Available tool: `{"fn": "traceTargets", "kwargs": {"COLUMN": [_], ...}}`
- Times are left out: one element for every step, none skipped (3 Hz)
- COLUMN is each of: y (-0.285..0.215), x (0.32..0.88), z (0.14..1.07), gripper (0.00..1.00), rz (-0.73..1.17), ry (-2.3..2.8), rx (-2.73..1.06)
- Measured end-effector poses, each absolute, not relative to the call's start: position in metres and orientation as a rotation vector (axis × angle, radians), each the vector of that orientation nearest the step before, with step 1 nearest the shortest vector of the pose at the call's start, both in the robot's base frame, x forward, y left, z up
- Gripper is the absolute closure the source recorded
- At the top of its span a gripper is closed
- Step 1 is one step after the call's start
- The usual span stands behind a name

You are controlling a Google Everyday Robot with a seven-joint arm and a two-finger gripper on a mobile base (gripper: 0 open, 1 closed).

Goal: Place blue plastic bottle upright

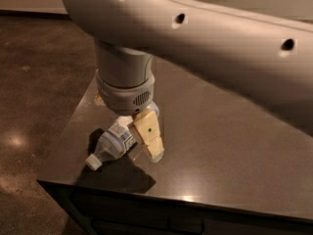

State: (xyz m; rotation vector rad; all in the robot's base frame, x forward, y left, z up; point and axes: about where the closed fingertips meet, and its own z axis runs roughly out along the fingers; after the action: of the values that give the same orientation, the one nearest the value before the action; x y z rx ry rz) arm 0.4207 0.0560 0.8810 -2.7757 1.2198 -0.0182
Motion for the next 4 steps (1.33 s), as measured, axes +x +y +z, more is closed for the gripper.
{"fn": "traceTargets", "kwargs": {"y": [0.068,0.074,0.076,0.077], "x": [0.420,0.422,0.424,0.425], "z": [0.866,0.856,0.844,0.839], "gripper": [0.00,0.00,0.15,0.39], "rz": [-0.012,-0.008,0.005,0.023], "ry": [1.195,1.191,1.196,1.200], "rx": [-2.829,-2.860,-2.885,-2.888]}}
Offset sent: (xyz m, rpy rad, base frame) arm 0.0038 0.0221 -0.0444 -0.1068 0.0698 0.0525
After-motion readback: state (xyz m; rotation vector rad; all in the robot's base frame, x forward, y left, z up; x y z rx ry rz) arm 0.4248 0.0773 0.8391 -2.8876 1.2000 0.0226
